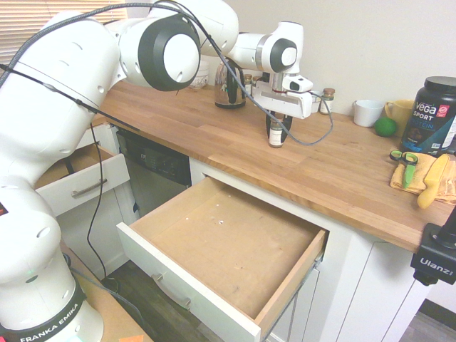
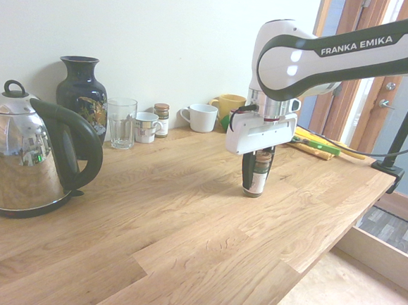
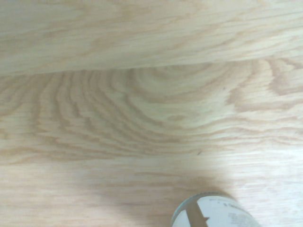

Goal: Put seasoning jar in the drawer

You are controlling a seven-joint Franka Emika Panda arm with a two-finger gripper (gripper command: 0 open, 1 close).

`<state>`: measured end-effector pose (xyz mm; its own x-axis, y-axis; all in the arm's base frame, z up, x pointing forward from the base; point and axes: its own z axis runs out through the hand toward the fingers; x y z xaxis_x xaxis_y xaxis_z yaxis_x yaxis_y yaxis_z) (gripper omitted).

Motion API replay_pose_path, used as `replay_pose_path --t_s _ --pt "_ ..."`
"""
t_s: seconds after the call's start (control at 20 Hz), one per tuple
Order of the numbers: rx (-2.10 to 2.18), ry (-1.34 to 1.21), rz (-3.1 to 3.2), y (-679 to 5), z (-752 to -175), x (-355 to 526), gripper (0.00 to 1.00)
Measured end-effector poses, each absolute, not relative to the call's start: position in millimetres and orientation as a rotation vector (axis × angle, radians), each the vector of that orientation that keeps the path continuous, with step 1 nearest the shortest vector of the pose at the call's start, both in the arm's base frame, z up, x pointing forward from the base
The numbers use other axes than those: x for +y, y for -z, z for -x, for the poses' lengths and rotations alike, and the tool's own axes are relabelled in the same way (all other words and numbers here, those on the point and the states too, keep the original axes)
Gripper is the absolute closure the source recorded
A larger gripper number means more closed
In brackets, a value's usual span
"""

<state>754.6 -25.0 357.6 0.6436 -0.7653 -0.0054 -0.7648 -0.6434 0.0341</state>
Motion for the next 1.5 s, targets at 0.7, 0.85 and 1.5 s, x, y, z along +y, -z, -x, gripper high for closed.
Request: replay_pose_path --t_s 0.7,0.85,1.5 --pt "-1.316 -0.039 -2.843 -397.5 -754.8 -28.0 1.00" --pt "-1.319 -0.026 -2.839 -396.8 -750.5 -30.1 1.00" --pt "-1.344 -0.014 -2.835 -398.9 -674.6 -46.0 1.00"
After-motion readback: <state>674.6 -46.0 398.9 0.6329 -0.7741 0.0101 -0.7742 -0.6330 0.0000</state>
